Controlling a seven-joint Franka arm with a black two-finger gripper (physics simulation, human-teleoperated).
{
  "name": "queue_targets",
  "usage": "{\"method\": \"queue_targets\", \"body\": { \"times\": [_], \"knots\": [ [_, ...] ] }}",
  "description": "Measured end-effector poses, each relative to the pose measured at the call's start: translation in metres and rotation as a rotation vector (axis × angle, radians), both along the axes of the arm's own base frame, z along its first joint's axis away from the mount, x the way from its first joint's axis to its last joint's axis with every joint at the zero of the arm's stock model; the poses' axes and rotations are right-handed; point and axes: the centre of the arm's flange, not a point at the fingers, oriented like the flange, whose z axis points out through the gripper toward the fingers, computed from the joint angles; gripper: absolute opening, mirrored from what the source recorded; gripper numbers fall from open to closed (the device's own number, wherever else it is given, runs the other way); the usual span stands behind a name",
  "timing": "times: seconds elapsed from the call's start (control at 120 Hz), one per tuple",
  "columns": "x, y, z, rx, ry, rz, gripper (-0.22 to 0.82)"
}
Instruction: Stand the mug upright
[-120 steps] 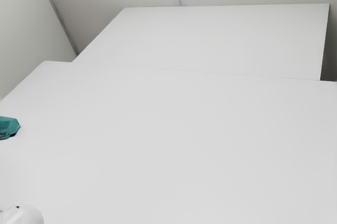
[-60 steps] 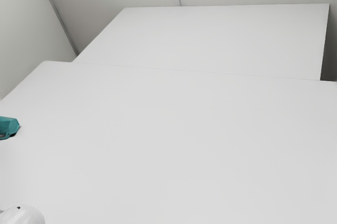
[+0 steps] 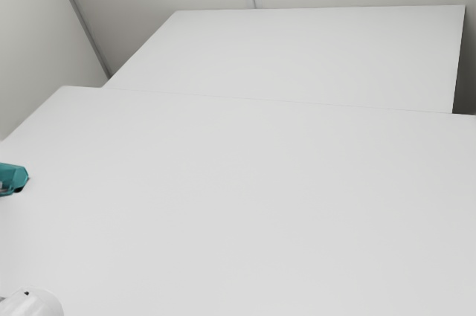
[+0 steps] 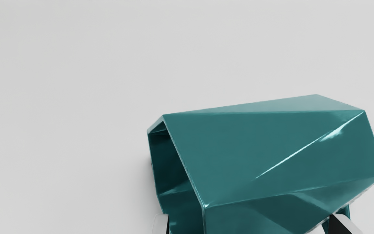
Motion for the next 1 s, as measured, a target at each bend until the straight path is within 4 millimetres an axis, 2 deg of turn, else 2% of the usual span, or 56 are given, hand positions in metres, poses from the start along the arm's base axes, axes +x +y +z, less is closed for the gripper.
{"method": "queue_targets", "body": {
  "times": [0.158, 0.233, 0.333, 0.475, 0.583, 0.775, 1.0],
  "knots": [
    [0.005, -0.004, 0.003, 0.004, -0.008, -0.013, 0.51],
    [0.009, -0.007, 0.008, 0.011, -0.011, -0.021, 0.46],
    [0.013, -0.008, 0.013, 0.021, -0.015, -0.028, 0.32],
    [0.019, -0.011, 0.021, 0.035, -0.020, -0.036, 0.06],
    [0.027, -0.014, 0.035, 0.058, -0.027, -0.049, -0.05],
    [0.043, -0.020, 0.056, 0.096, -0.026, -0.076, -0.14],
    [0.052, -0.028, 0.076, 0.122, -0.025, -0.085, -0.17]
  ]
}}
